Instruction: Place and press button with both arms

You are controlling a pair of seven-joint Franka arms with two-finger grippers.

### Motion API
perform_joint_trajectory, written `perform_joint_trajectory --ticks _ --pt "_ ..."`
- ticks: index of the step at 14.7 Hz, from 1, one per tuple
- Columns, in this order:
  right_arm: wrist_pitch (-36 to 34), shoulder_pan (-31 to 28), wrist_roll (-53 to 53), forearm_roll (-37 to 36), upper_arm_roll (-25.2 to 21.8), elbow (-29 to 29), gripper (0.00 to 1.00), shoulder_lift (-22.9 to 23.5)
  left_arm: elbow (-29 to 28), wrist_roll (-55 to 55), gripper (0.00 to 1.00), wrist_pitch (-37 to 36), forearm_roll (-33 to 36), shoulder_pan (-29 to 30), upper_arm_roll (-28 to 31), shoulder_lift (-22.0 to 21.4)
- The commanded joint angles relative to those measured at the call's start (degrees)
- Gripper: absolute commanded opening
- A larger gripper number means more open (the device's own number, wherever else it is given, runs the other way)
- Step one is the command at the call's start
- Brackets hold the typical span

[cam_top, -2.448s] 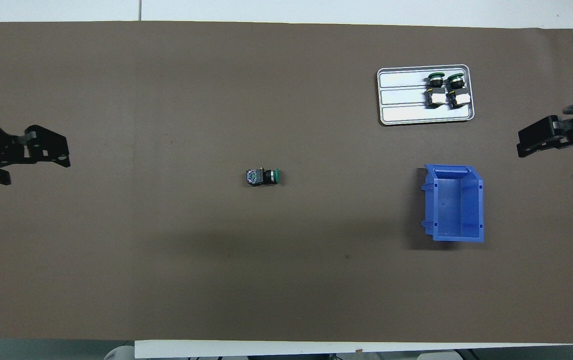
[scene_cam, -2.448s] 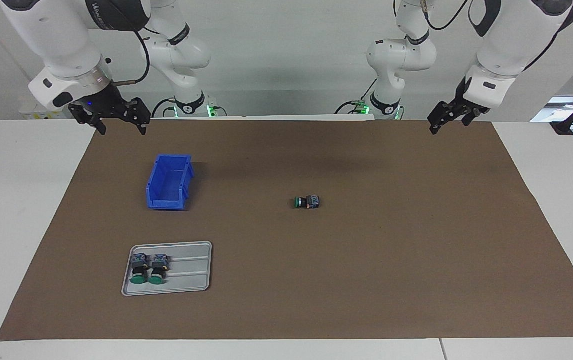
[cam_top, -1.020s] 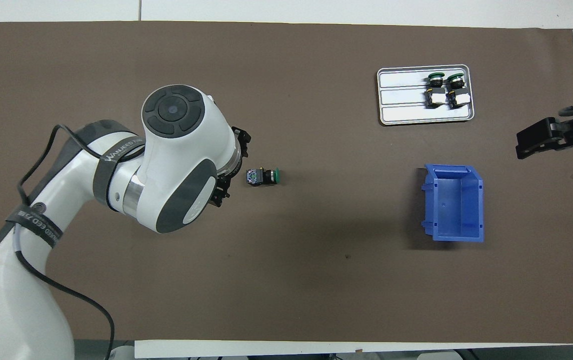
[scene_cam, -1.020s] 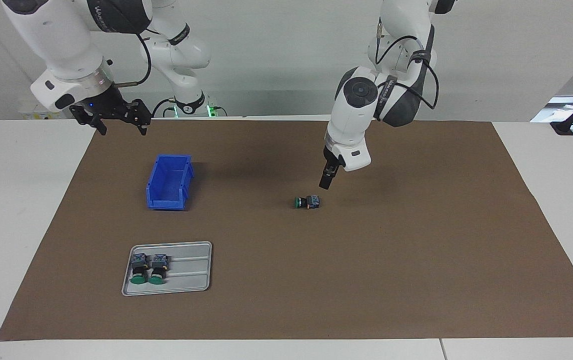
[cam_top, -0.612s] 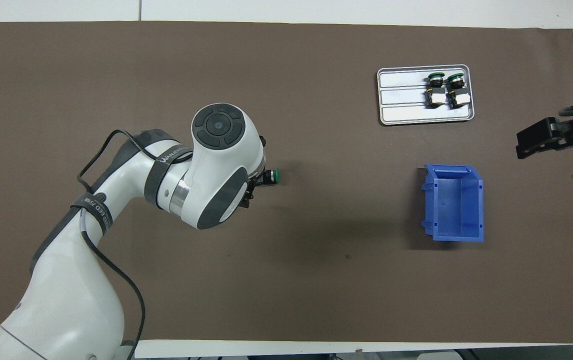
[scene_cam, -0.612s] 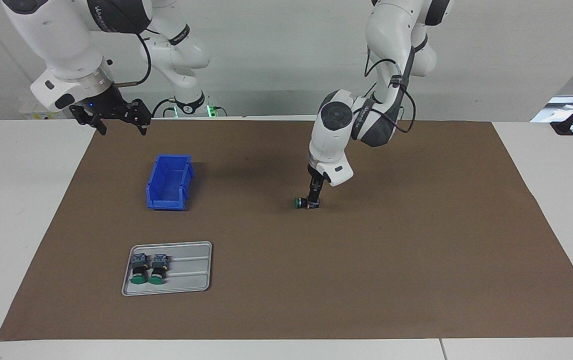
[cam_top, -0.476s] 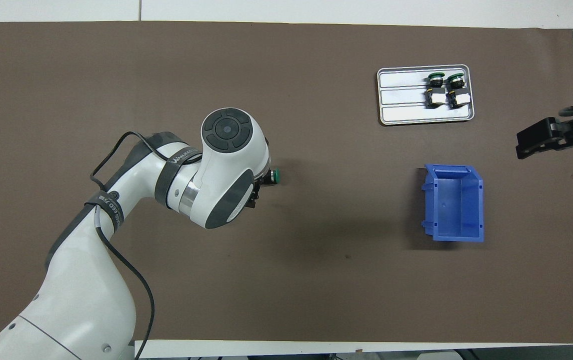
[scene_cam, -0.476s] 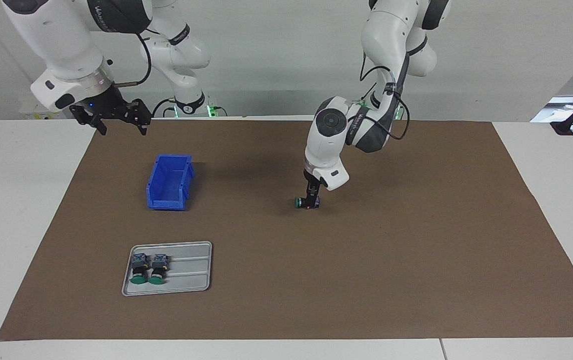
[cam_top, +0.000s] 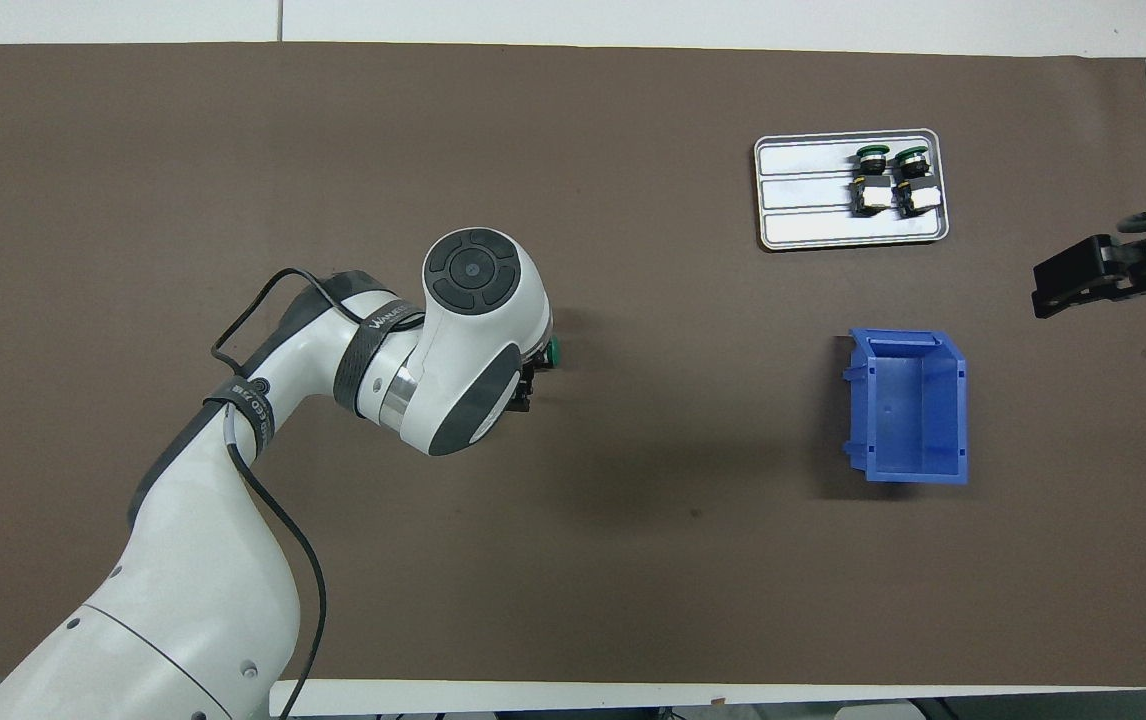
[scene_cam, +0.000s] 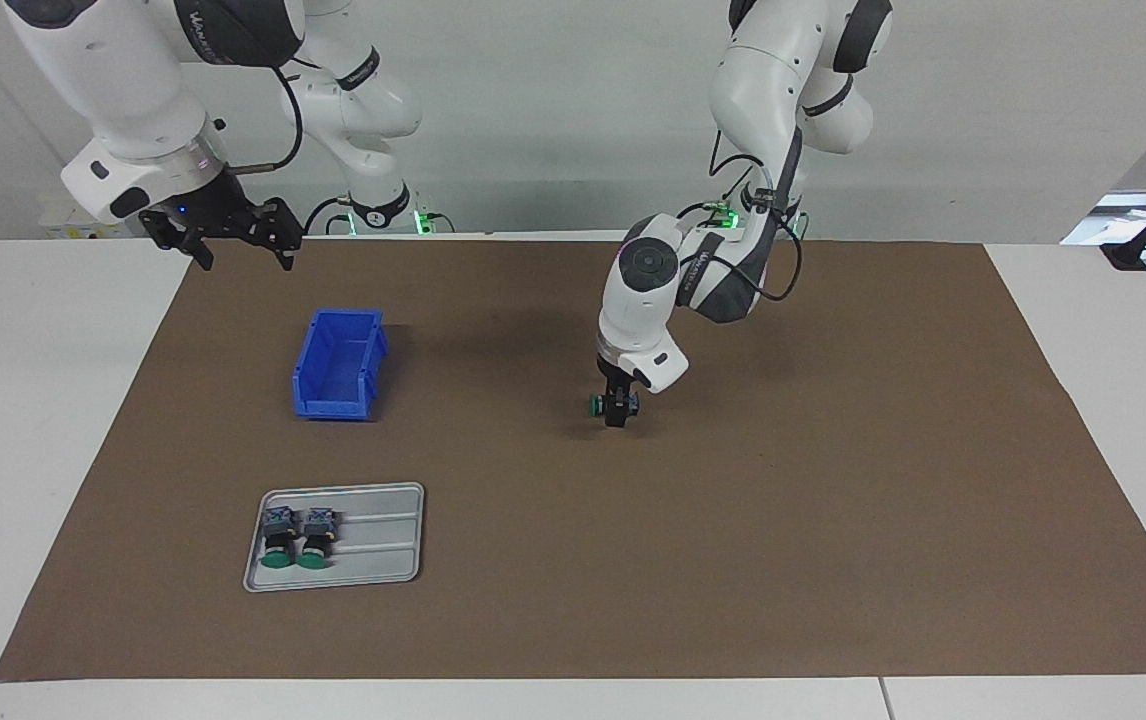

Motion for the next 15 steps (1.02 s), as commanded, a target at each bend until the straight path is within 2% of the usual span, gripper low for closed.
perform_joint_trajectory --ticks 1,3,5,7,13,15 --pt "-0.07 -0.51 -1.03 0.03 0.38 -1.40 0.99 -1.31 0.05 -0.98 0.95 2.12 0.42 -0.92 0.87 1.49" --pt "-0.07 -0.51 -1.03 0.03 0.38 -1.49 0.99 -1.31 0.13 -0.98 0.89 2.38 0.42 -0.92 0.78 1.58" --pt "-0.07 -0.51 -1.03 0.03 0.30 -1.49 0.99 -1.31 0.13 -0.89 0.76 2.74 0.42 -0.92 0.78 1.58" --pt "-0.07 -0.51 -1.03 0.03 0.29 -1.40 0.99 -1.31 0.22 -0.80 0.69 2.91 0.42 -0.92 0.78 1.58" --pt "-0.07 -0.51 -1.03 0.03 0.38 -1.49 0.99 -1.31 0.22 -0.89 0.56 4.05 0.42 -1.45 0.69 1.66" --pt "-0.07 -0.51 -1.03 0.03 0.38 -1.40 0.99 -1.31 0.13 -0.71 0.56 4.14 0.42 -1.62 0.69 1.66"
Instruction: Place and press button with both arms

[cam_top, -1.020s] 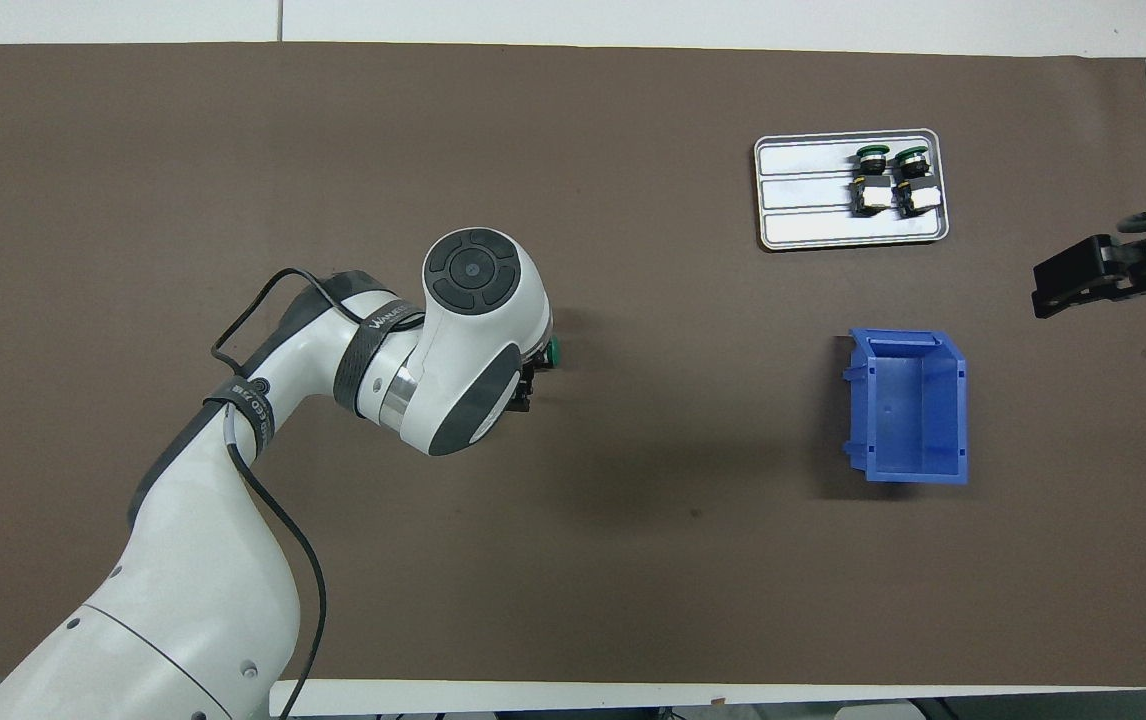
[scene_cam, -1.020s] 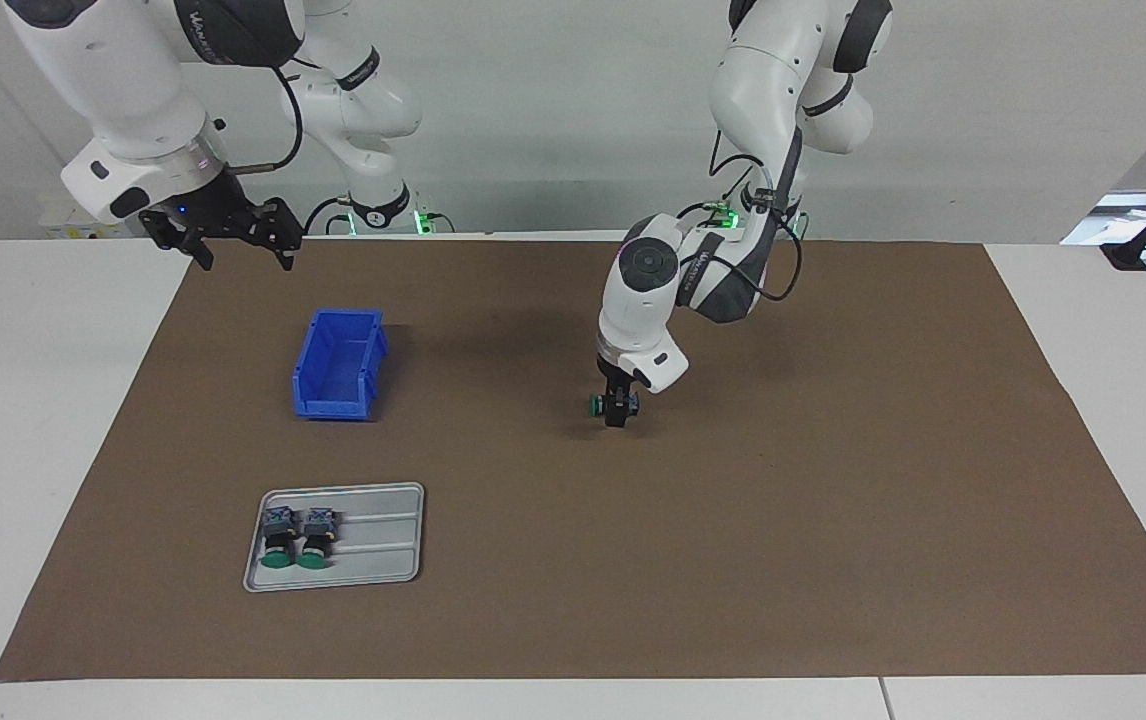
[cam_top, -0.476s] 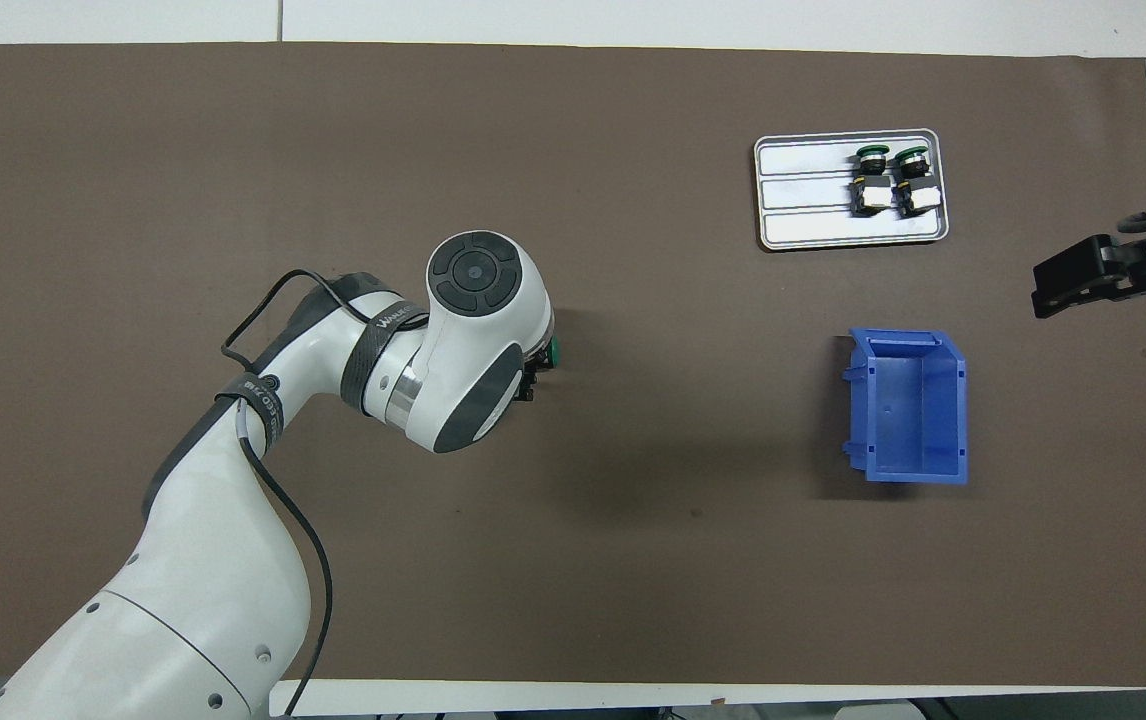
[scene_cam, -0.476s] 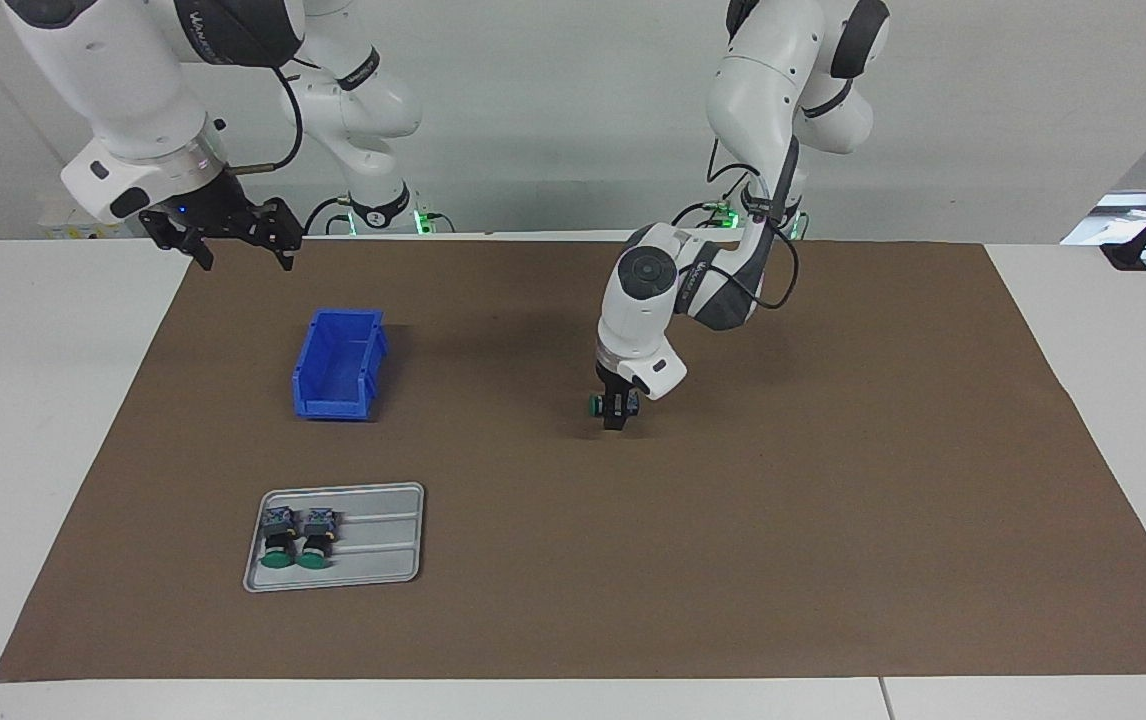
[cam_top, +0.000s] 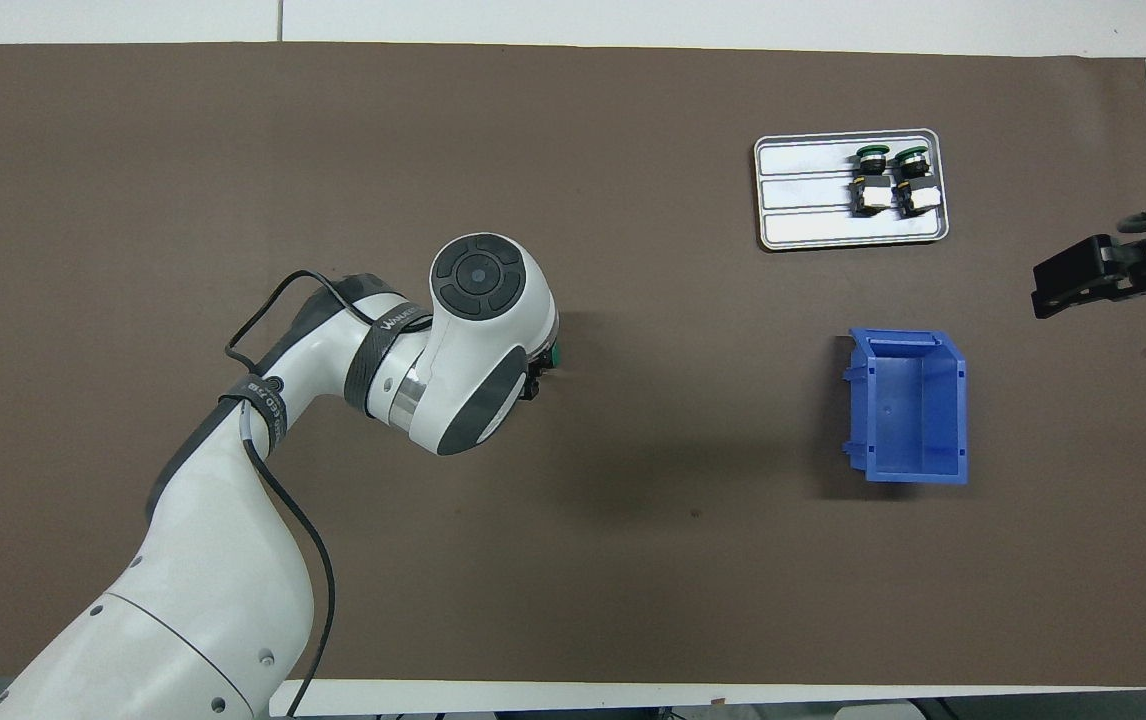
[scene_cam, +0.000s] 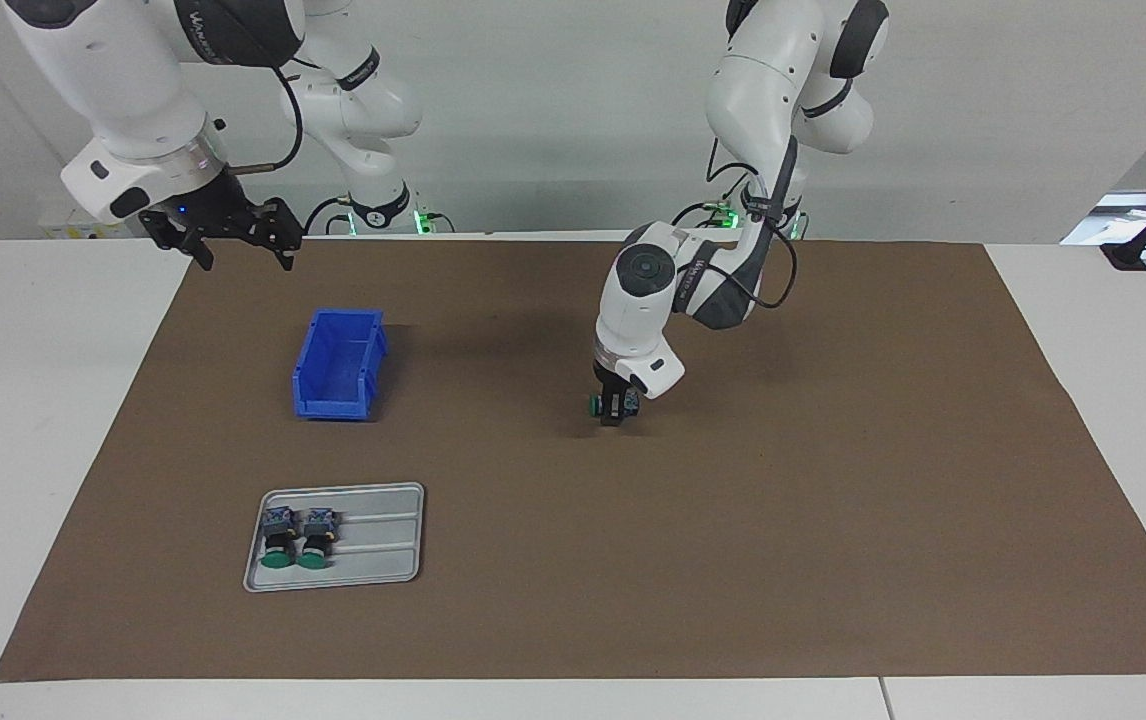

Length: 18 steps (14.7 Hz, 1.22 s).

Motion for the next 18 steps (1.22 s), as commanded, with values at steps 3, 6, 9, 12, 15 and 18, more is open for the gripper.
perform_joint_trajectory --ticks 3,6,9,12,15,18 --pt "-0.07 -0.51 -1.03 0.03 0.29 -1.49 0.99 -1.31 -0.11 -0.52 0.51 1.26 0.41 -1.06 0.73 0.33" --pt "-0.07 -0.51 -1.03 0.03 0.29 -1.40 0.99 -1.31 -0.11 -0.34 0.46 1.26 0.41 -0.97 0.73 0.33" --pt "-0.07 -0.51 -1.03 0.03 0.29 -1.49 0.99 -1.31 -0.11 -0.17 0.32 0.91 0.41 -0.97 0.73 0.33" --pt "-0.07 -0.51 -1.03 0.03 0.38 -1.40 0.99 -1.31 -0.11 -0.08 0.21 1.35 0.41 -0.97 0.73 0.33" --pt "-0.07 -0.51 -1.03 0.03 0.29 -1.49 0.99 -1.31 -0.11 0.19 0.11 1.70 0.41 -0.88 0.73 0.33" --pt "-0.07 -0.51 -1.03 0.03 0.29 -1.40 0.99 -1.31 0.06 0.36 0.04 1.62 0.41 -0.88 0.73 0.42"
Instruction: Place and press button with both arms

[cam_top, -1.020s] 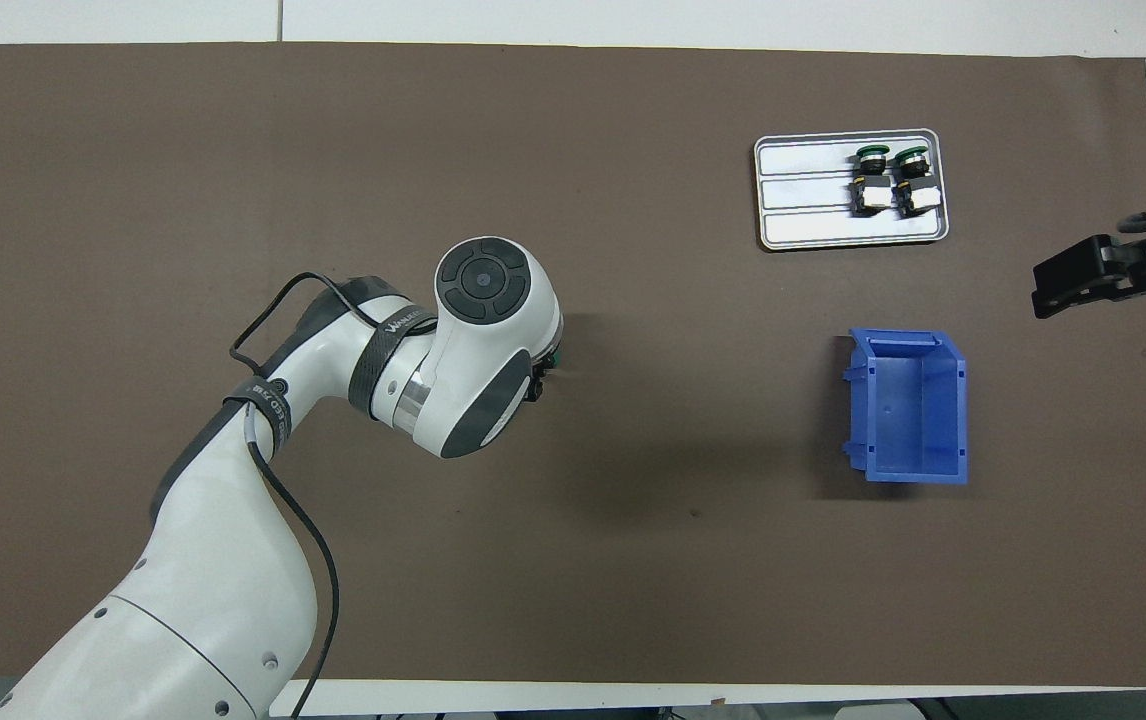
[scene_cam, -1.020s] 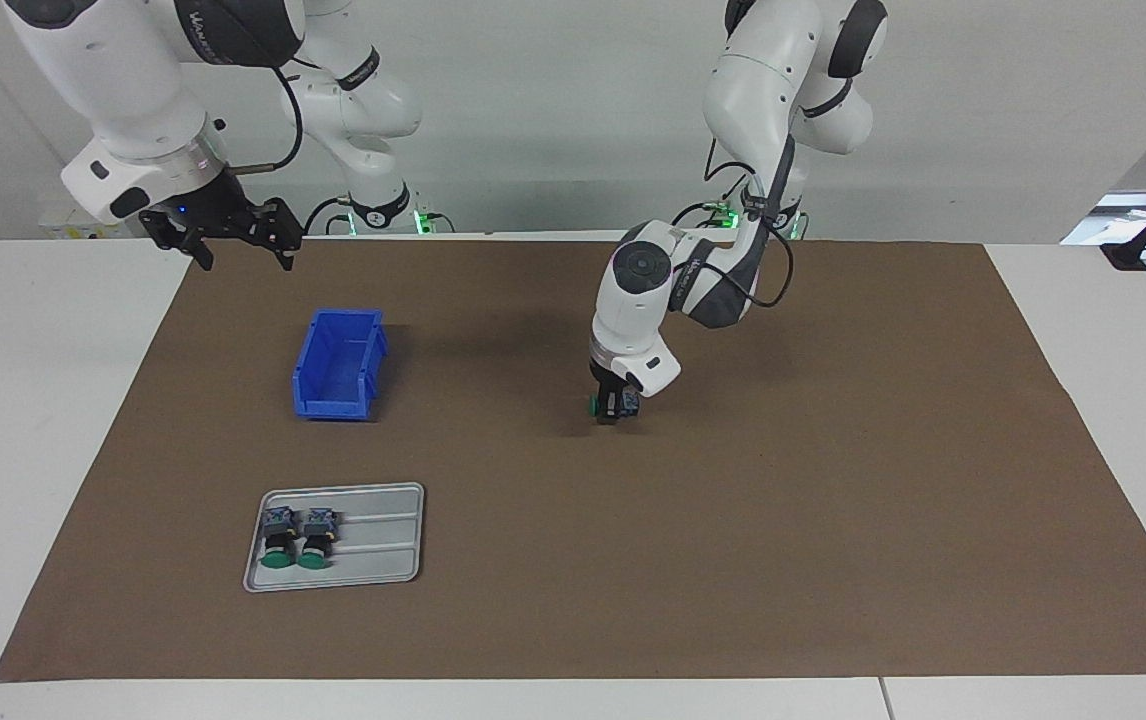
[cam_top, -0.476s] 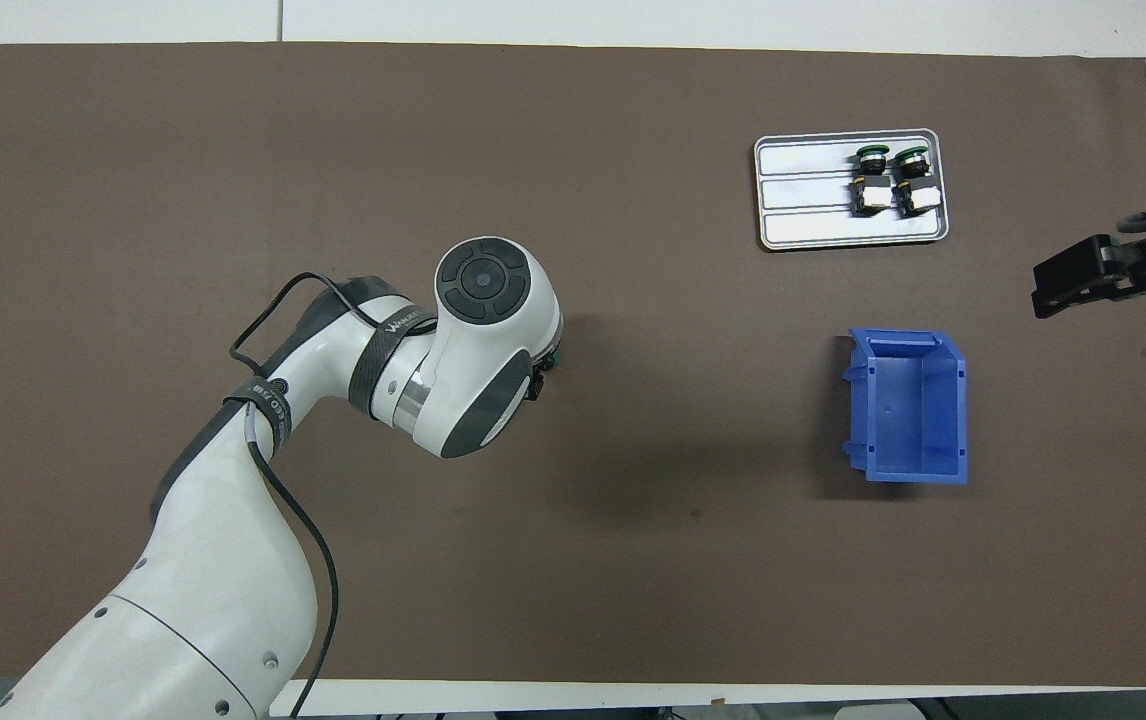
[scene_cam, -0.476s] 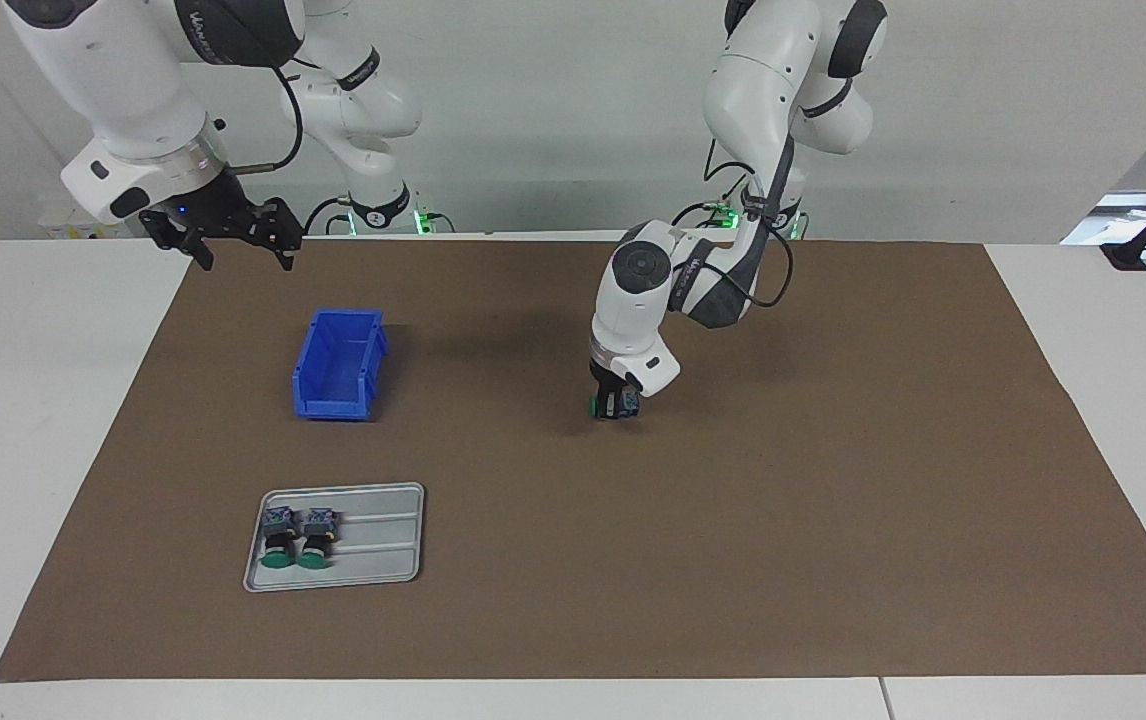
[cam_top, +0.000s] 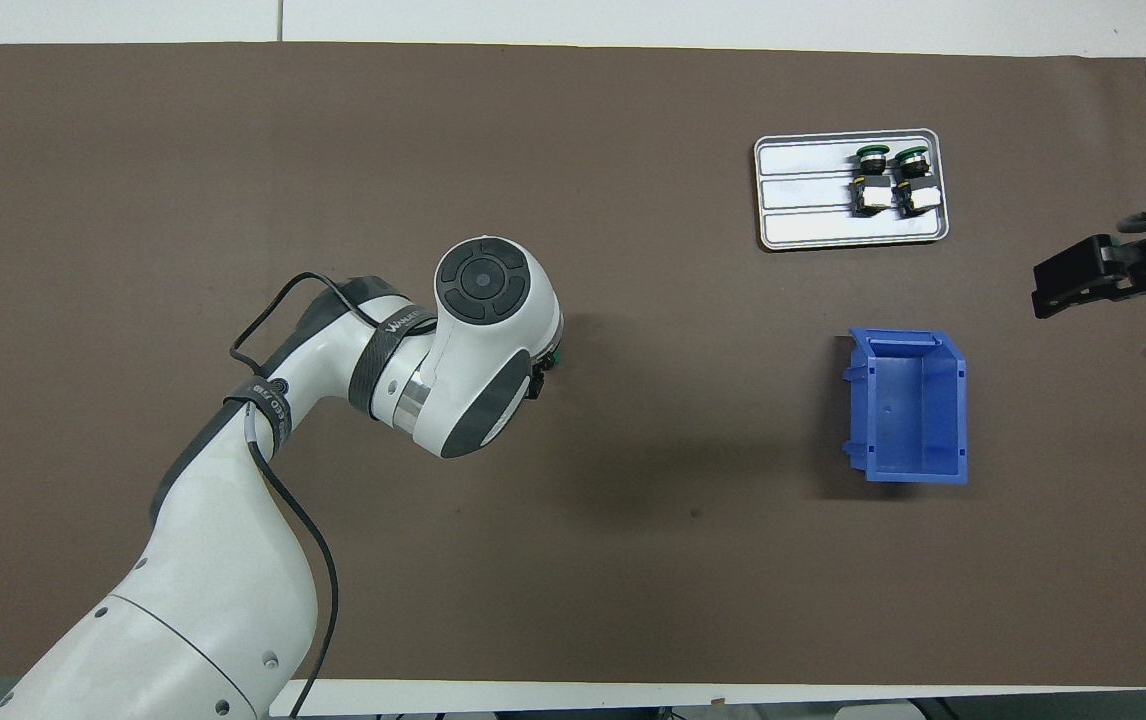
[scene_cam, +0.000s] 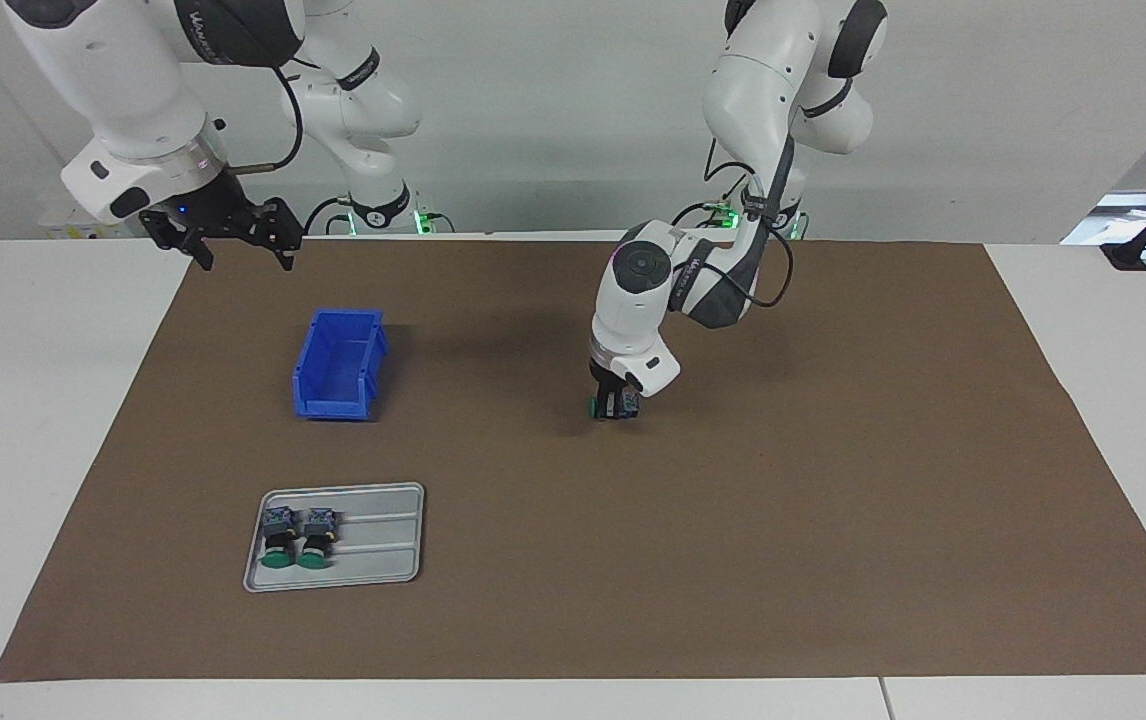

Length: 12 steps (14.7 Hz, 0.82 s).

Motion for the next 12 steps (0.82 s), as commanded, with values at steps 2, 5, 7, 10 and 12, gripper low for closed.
perform_joint_trajectory --ticks 2,5,7,10,12 --pt "-0.07 -0.51 -1.03 0.03 0.29 -1.48 0.99 -1.30 0.61 0.24 0.02 -0.17 0.39 -0.41 0.71 0.21" --pt "-0.07 -0.51 -1.03 0.03 0.38 -1.40 0.99 -1.30 2.02 4.00 0.01 -2.45 0.39 1.26 1.06 -1.19" --pt "-0.07 -0.51 -1.03 0.03 0.38 -1.48 0.99 -1.30 1.41 4.37 0.01 -2.72 0.30 2.41 0.98 -3.12" --pt "-0.07 -0.51 -1.03 0.03 0.38 -1.48 0.99 -1.30 -0.17 4.72 0.01 -2.64 0.04 3.02 0.89 -5.31" --pt "-0.07 -0.51 -1.03 0.03 0.29 -1.48 0.99 -1.30 -1.40 7.43 0.01 -2.20 -0.31 3.90 0.80 -6.81"
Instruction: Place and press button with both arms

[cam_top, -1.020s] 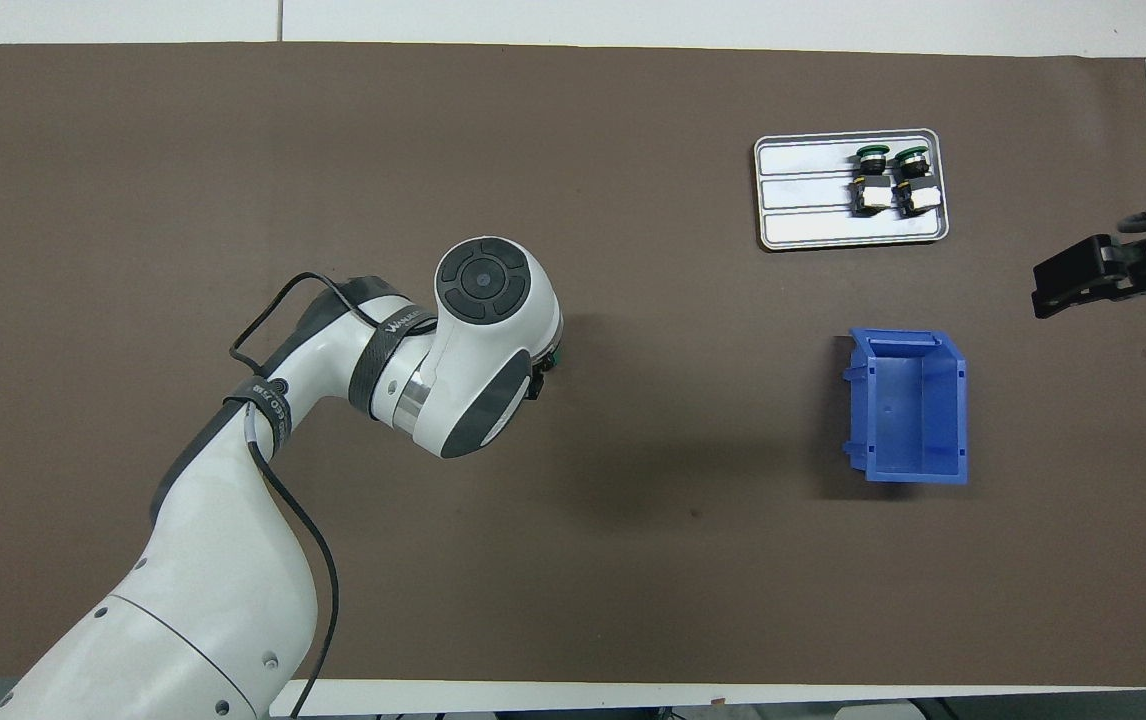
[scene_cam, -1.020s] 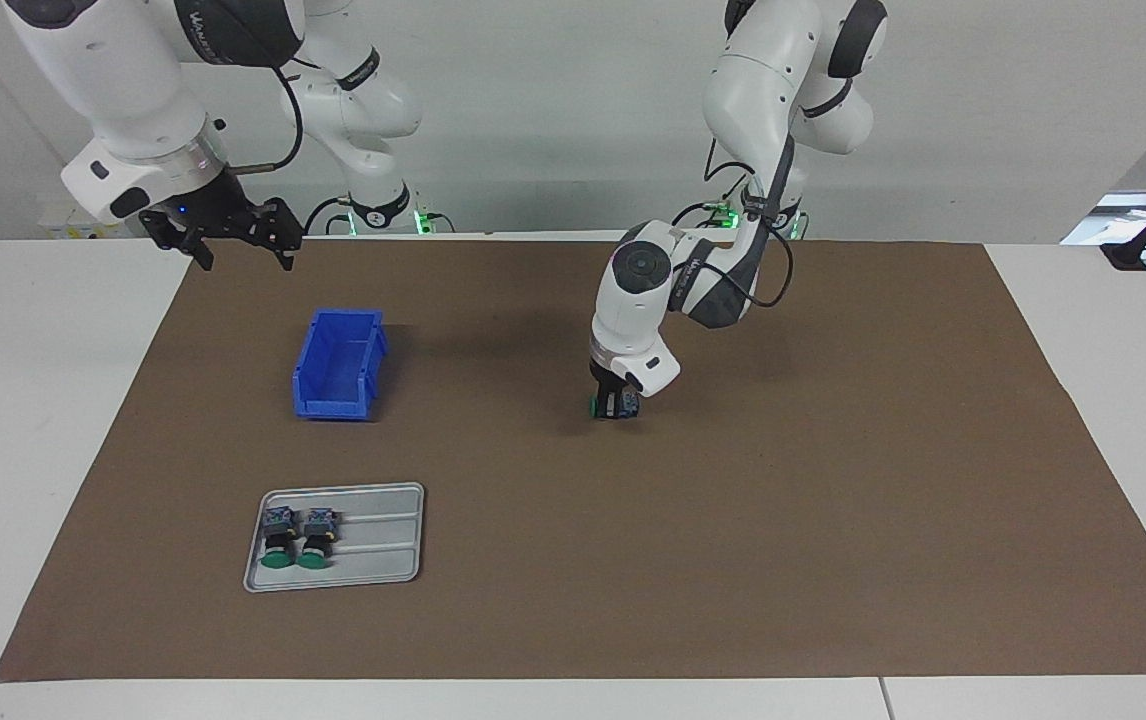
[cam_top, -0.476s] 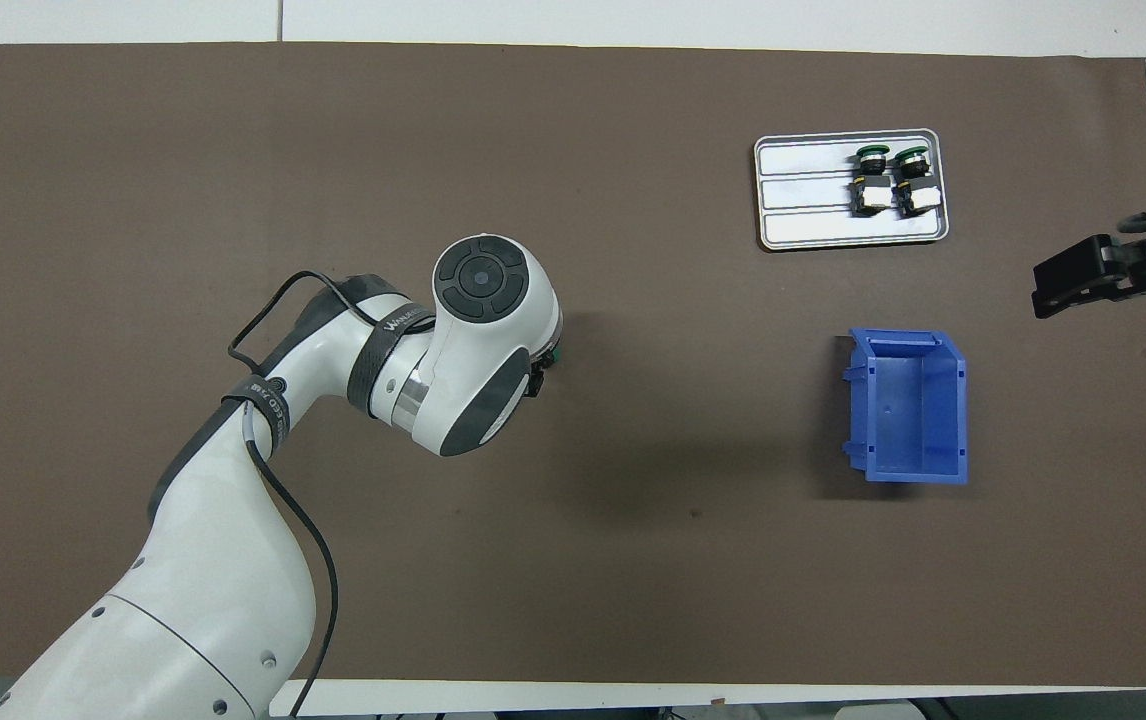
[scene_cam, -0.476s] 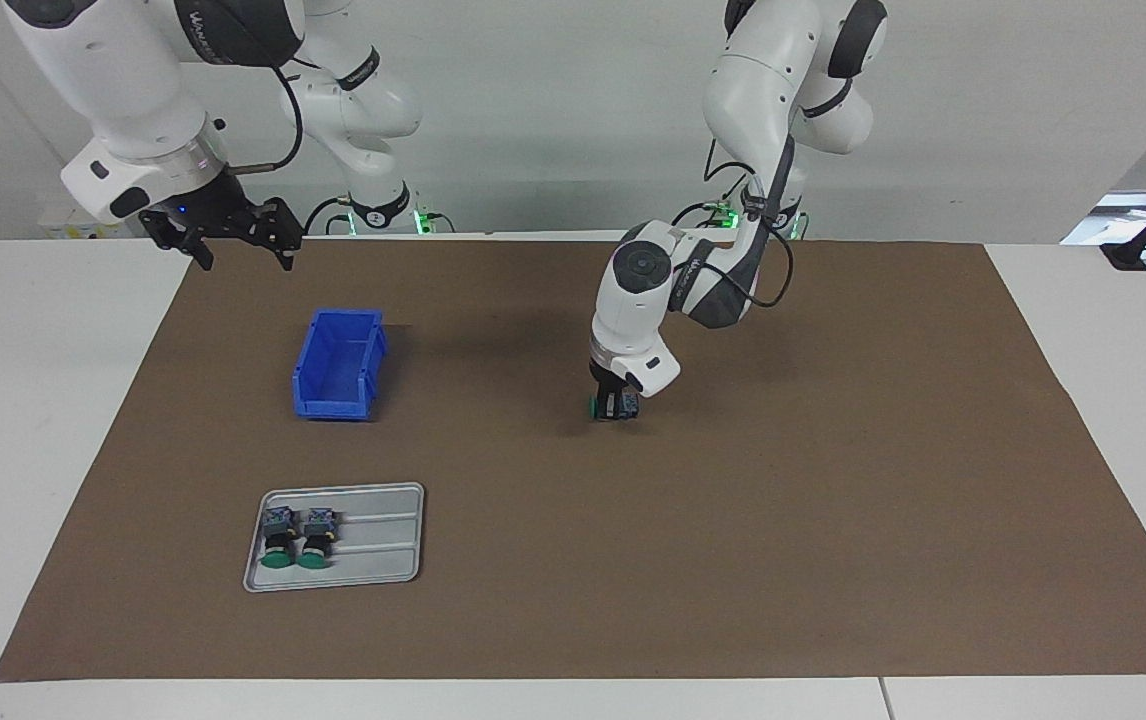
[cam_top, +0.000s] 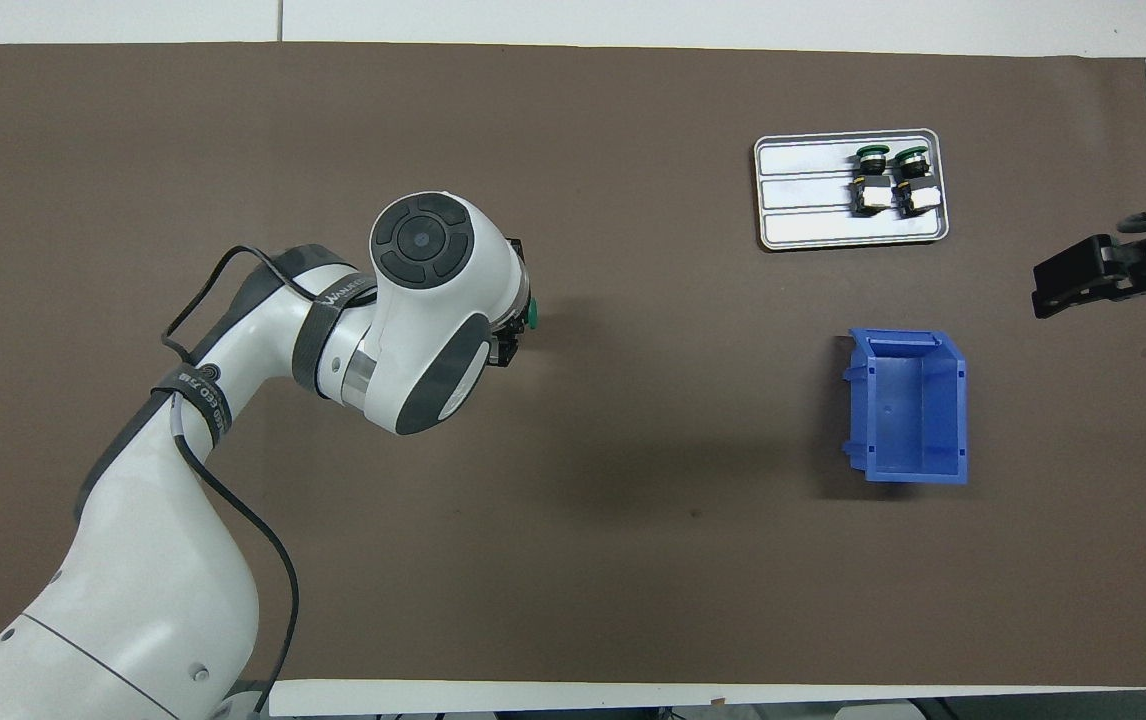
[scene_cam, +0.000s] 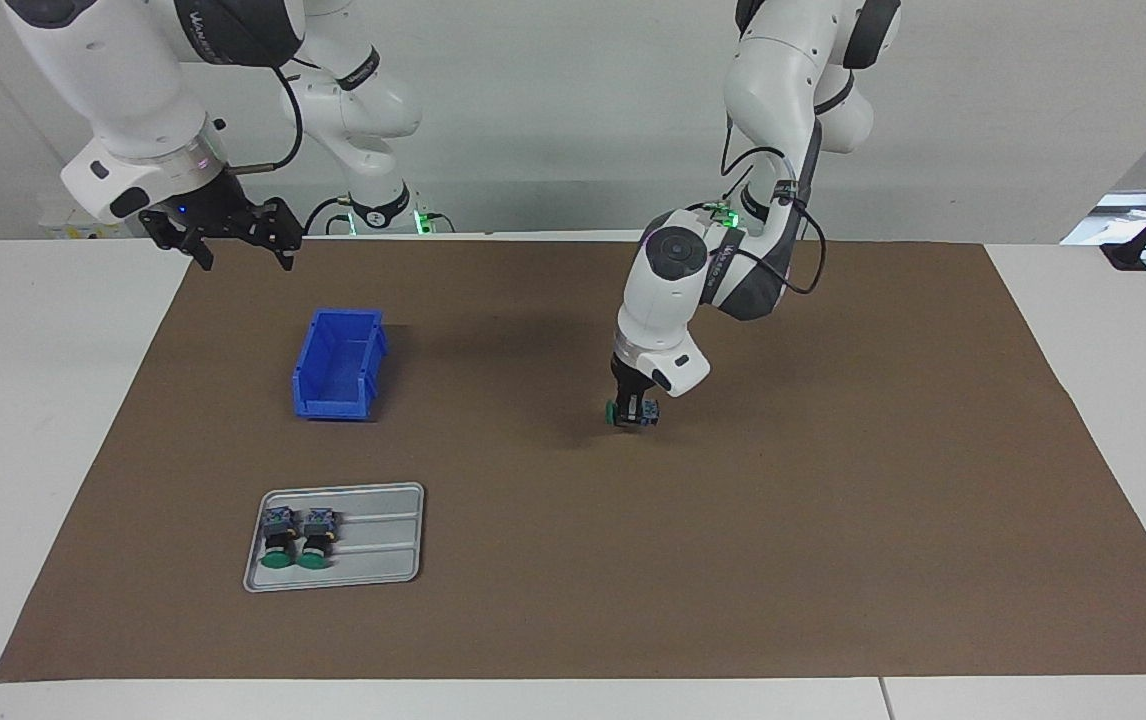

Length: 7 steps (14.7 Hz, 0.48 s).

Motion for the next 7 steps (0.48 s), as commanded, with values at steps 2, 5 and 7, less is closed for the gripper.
perform_joint_trajectory --ticks 2,5,7 --pt "-0.07 -0.51 -1.03 0.03 0.29 -1.48 0.99 -1.29 -2.75 5.14 0.01 -0.14 -3.13 2.33 -0.21 -3.00" --pt "-0.07 -0.51 -1.03 0.03 0.29 -1.48 0.99 -1.29 -2.75 12.51 0.01 0.99 -12.61 3.92 -0.21 -3.27" --pt "-0.07 -0.51 -1.03 0.03 0.29 -1.40 0.99 -1.29 -3.54 18.83 0.01 3.80 -19.47 4.01 -0.12 -3.35"
